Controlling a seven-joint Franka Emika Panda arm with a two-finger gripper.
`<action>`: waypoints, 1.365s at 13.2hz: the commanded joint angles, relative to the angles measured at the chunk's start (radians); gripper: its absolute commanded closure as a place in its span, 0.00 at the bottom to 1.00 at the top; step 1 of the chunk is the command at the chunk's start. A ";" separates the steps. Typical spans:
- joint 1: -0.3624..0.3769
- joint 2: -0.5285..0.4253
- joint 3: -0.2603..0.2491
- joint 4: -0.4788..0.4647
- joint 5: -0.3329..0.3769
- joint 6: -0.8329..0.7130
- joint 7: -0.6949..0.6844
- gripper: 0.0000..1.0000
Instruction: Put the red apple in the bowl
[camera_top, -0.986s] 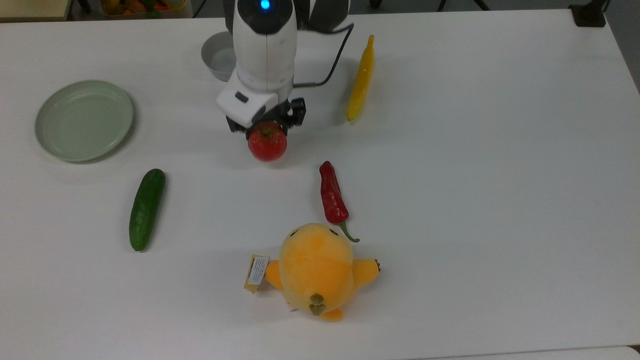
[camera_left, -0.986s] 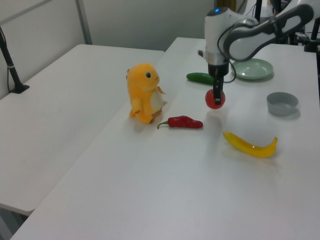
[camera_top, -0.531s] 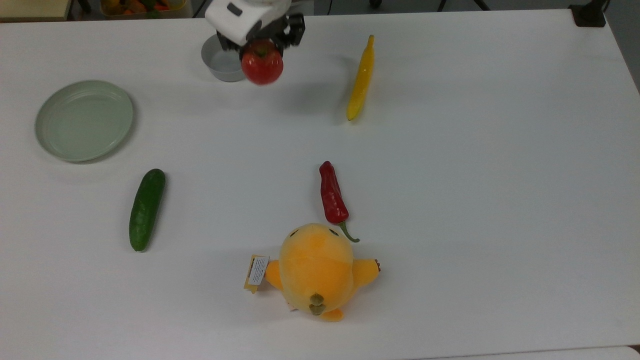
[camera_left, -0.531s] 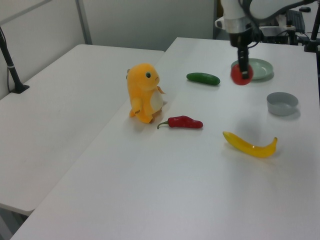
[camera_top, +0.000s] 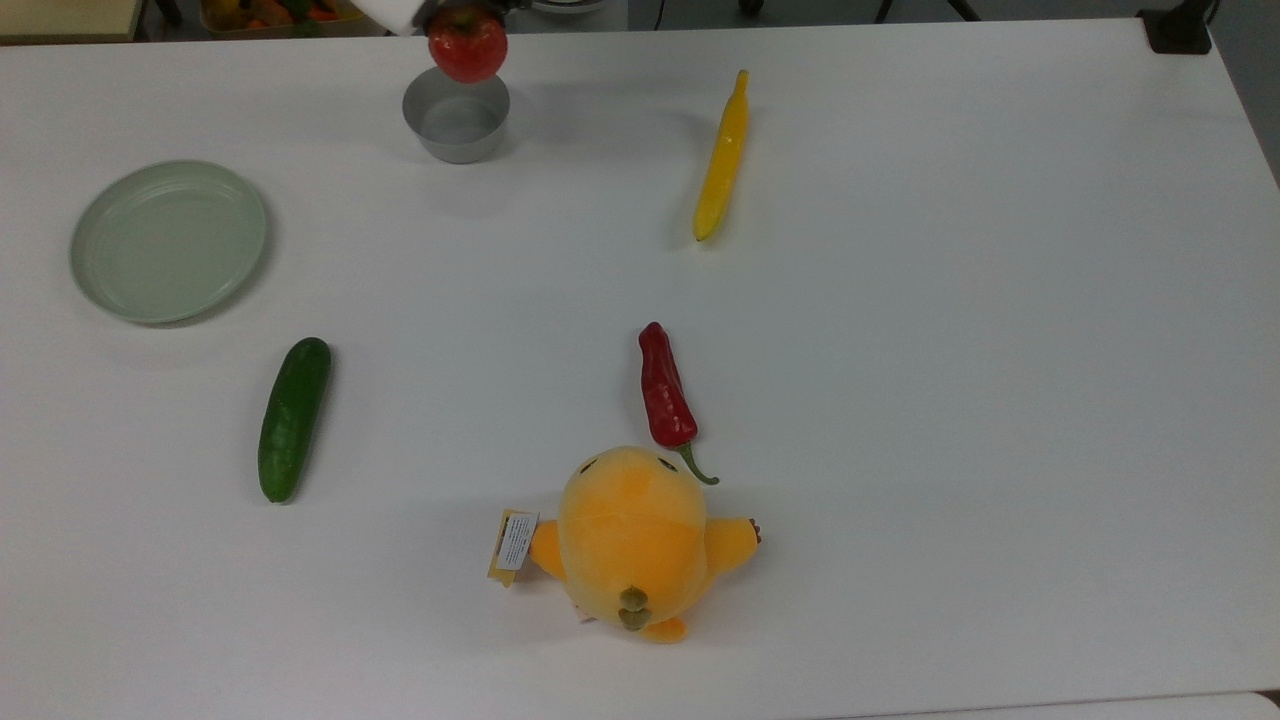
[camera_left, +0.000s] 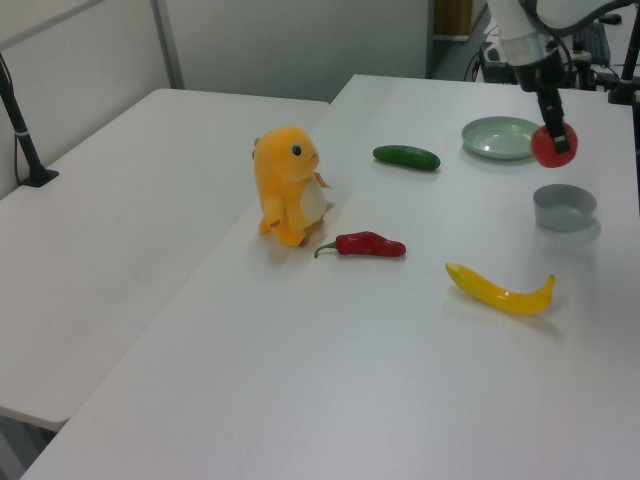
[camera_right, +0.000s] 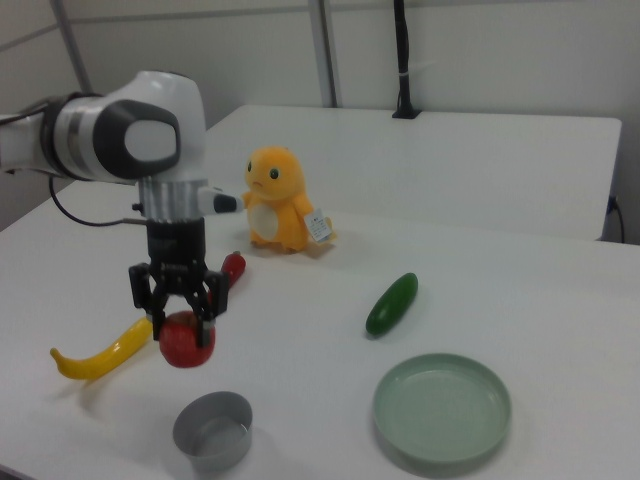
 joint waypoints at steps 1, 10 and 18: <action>0.005 -0.050 -0.064 -0.145 0.009 0.157 -0.029 0.56; -0.015 -0.054 -0.068 -0.374 0.009 0.473 -0.018 0.47; 0.008 -0.105 -0.021 -0.106 0.037 0.201 0.106 0.00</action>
